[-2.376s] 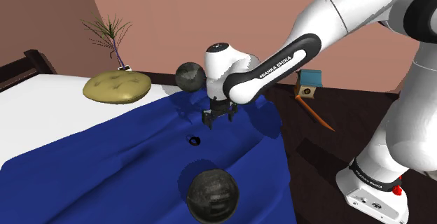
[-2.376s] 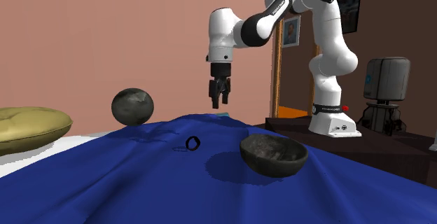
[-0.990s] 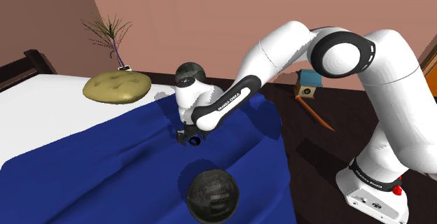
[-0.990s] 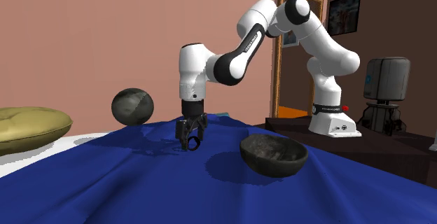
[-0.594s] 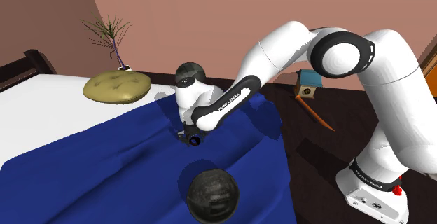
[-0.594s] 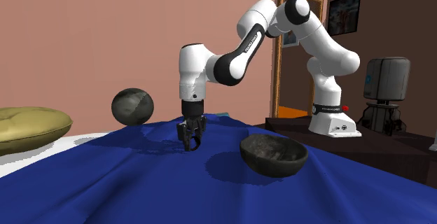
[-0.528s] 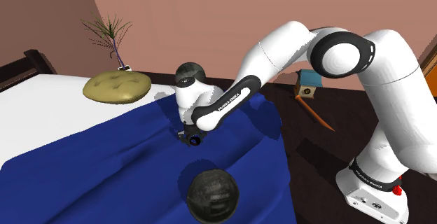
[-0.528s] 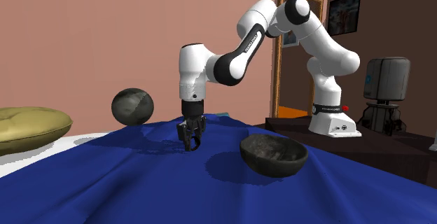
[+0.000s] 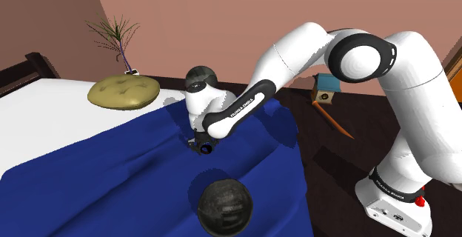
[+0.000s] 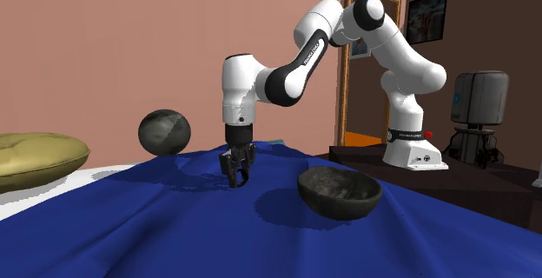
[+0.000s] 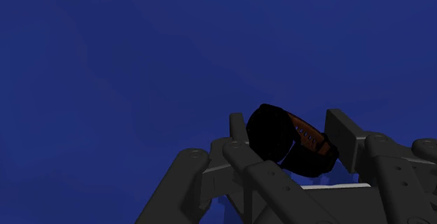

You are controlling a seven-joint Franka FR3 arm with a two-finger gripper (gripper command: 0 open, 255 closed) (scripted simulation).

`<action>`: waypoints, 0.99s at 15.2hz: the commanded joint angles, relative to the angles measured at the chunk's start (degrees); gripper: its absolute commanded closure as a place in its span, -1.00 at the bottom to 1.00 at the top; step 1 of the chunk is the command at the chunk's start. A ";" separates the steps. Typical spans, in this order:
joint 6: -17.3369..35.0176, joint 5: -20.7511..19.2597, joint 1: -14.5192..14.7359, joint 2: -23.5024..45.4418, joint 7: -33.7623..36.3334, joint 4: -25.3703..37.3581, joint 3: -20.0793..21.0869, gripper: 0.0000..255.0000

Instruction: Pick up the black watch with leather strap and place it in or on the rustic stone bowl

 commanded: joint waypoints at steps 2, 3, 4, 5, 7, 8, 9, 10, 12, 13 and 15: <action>-0.91 0.32 -0.19 -1.07 -0.20 -0.16 0.29 1.00; -1.40 0.47 -0.28 -1.59 -0.30 -0.19 0.43 1.00; -1.88 0.63 -0.37 -2.11 -0.40 -0.23 0.56 1.00; -2.37 0.79 -0.46 -2.62 -0.50 -0.24 0.69 1.00; -3.36 1.11 -0.64 -3.62 -0.70 -0.24 0.95 1.00; -3.86 1.27 -0.72 -4.11 -0.80 -0.22 1.08 1.00; -4.37 1.43 -0.80 -4.60 -0.90 -0.18 1.20 1.00; -4.88 1.59 -0.88 -5.07 -1.00 -0.14 1.32 1.00; -5.93 1.91 -1.03 -6.00 -1.21 0.00 1.56 1.00; -6.46 2.07 -1.11 -6.46 -1.31 0.09 1.68 1.00; -7.54 2.39 -1.25 -7.34 -1.52 0.31 1.90 1.00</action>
